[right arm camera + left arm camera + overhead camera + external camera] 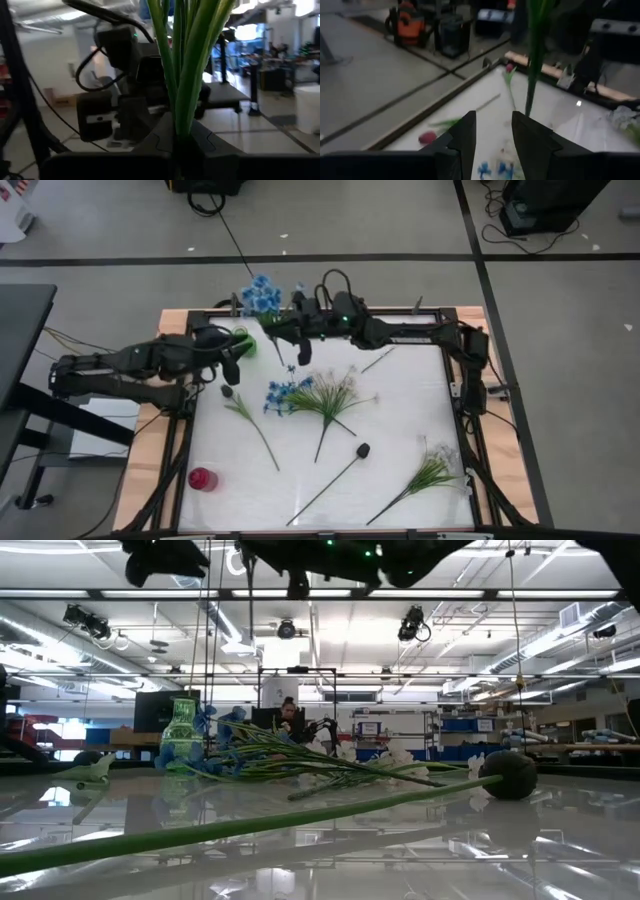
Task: Sort flowers into vase by color
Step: Put the right blue flowers into the green vase
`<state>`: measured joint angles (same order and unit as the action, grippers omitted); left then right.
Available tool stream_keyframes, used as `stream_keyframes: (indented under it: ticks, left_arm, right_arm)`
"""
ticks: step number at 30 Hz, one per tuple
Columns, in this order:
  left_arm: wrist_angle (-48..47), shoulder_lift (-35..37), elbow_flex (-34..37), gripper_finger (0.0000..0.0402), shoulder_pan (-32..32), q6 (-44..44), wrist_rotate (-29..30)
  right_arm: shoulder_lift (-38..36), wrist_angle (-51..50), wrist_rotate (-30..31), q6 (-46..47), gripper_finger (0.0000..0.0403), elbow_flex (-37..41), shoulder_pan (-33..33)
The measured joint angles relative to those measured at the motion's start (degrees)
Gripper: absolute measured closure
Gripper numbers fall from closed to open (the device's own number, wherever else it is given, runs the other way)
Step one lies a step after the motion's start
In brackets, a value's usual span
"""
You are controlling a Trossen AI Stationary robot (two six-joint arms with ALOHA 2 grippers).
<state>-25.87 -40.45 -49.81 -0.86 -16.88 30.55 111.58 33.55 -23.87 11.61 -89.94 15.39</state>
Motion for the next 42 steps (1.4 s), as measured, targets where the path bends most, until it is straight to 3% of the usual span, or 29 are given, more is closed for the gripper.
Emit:
stream_keyframes:
  ticks: [9, 15, 18, 22, 29, 35, 38, 42]
  left_arm:
    - [9.6, -2.0, -0.2, 0.0258, 0.0, 2.9, -3.0]
    - [14.4, -4.7, -0.2, 0.0203, -0.6, 4.3, -3.6]
    - [15.1, -5.8, -0.2, 0.0197, -1.6, 4.2, -3.8]
    - [16.3, -6.2, -0.2, 0.0236, -2.5, 4.1, -3.8]
    - [16.5, -6.0, -0.2, 0.0381, -2.5, 5.8, -4.2]
    - [16.3, -6.0, -0.2, 0.0387, -2.6, 6.1, -3.6]
    - [16.1, -5.6, -0.2, 0.0388, -2.5, 6.1, -2.2]
    - [16.0, -4.5, -0.2, 0.0389, -2.6, 6.1, 0.2]
  right_arm:
    - [6.6, -0.2, -3.4, 0.7, 0.0378, -10.7, 0.2]
    - [6.6, -1.4, -3.9, 0.1, 0.0378, -11.2, 0.3]
    - [6.5, -1.3, -4.3, 0.4, 0.0378, -11.2, 0.6]
    - [6.5, -1.3, -4.3, 0.7, 0.0378, -11.2, 0.6]
    - [6.5, -1.3, -4.3, 6.0, 0.0365, -11.2, 0.7]
    - [6.5, -1.3, -4.9, 9.5, 0.0303, -11.2, 1.5]
    - [5.4, -2.7, -8.1, 13.2, 0.0268, -11.2, 2.9]
    - [2.5, -7.7, -9.2, 13.2, 0.0244, -11.2, 4.1]
